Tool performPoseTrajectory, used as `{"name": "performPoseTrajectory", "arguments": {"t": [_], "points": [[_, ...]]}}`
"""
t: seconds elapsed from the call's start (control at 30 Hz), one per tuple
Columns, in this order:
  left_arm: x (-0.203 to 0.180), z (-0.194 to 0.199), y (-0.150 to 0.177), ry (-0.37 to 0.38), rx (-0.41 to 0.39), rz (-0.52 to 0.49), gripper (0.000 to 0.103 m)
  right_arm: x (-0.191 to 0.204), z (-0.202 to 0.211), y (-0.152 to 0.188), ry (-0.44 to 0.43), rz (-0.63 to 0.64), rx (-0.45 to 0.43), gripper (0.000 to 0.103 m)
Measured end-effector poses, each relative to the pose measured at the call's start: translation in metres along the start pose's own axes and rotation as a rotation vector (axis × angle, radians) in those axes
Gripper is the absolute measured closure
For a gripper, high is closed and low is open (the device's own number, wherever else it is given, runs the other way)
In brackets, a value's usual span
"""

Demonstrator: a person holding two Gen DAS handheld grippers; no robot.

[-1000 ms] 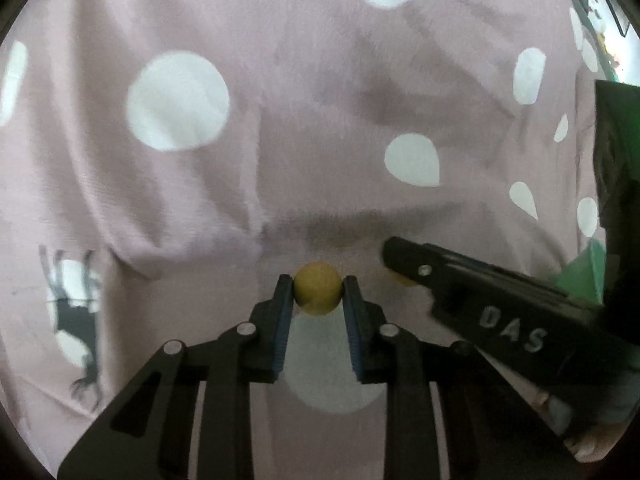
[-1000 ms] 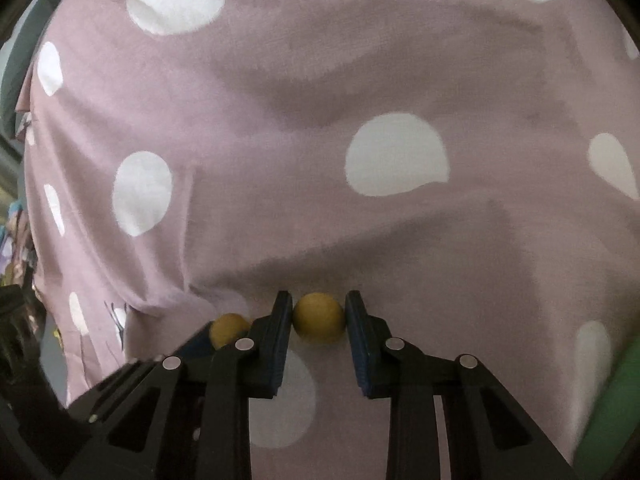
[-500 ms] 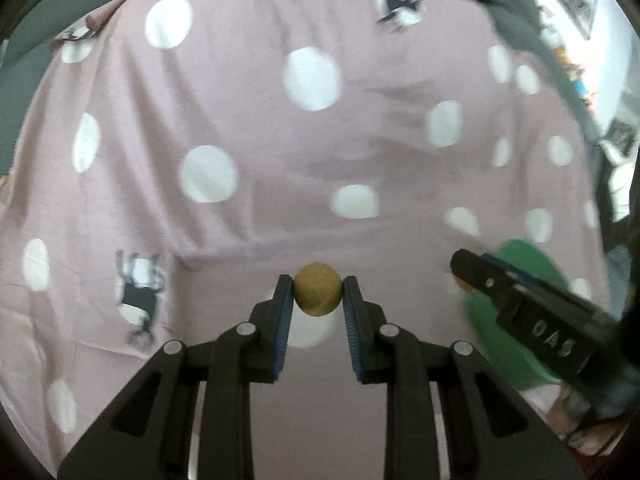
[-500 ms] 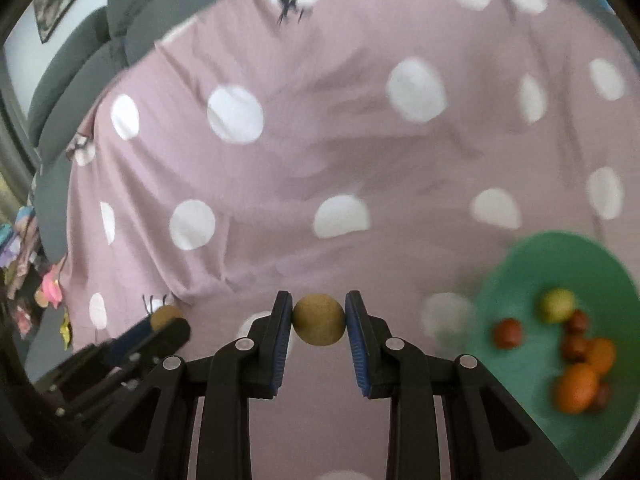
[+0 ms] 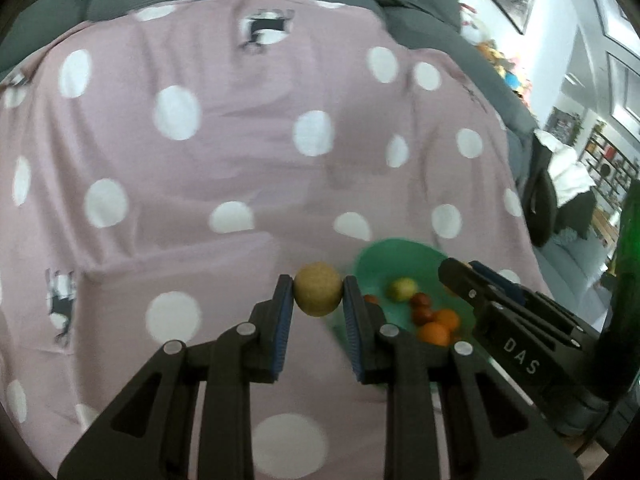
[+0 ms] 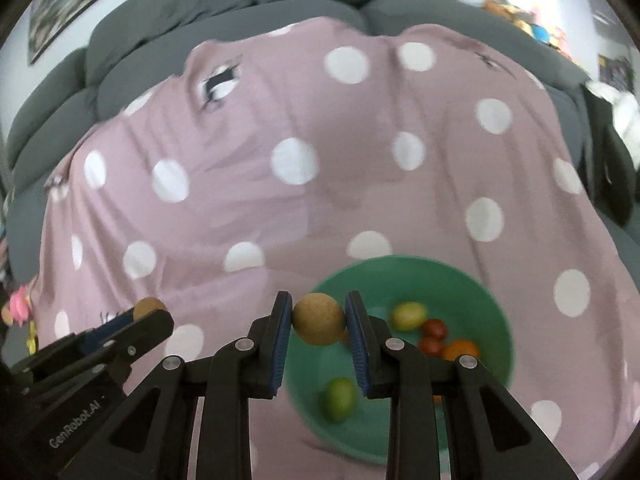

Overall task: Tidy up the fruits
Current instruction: 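Carry the yellow fruit in the left tool while the right tool carries its fruit over the bowl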

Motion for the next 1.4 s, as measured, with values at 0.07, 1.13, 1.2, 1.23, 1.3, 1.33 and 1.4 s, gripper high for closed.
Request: {"name": "performPoseTrajectory", "arguments": {"t": [0.07,1.13,1.2,1.23,1.3,1.33,1.4], "points": [[-0.014,-0.008,0.002,0.019,0.008,-0.017,0.078,-0.014,0.003,0.000,0.029,-0.020,-0.003,0.073],[-0.082,-0.100,0.064,0.028,0.262,-0.151,0.078,-0.088,-0.037,0.030,0.132,-0.180,0.180,0.073],[-0.083,-0.101,0.064,0.029,0.268,-0.151,0.078,-0.089,-0.038,0.032,0.138,-0.179,0.190,0.073],[-0.083,-0.101,0.064,0.023,0.265,-0.154,0.078,-0.089,-0.039,0.032,0.142,-0.176,0.195,0.073],[-0.083,-0.102,0.065,0.017,0.266,-0.158,0.078,-0.091,-0.041,0.033,0.148,-0.171,0.204,0.073],[-0.084,-0.103,0.065,0.018,0.267,-0.156,0.078,-0.091,-0.041,0.033,0.148,-0.171,0.206,0.073],[-0.084,-0.104,0.066,0.020,0.272,-0.157,0.078,-0.092,-0.042,0.035,0.149,-0.172,0.213,0.073]]}}
Point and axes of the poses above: each gripper's, at about its wrist camera, not at the fingertips, and z roughly against the way its jaws point, x to its left, y to its underside, the point moved 5 cm from there along -z, roughly the way its jaws point, and after that the axes turned 5 degrees about z, right-handed, at the moved point
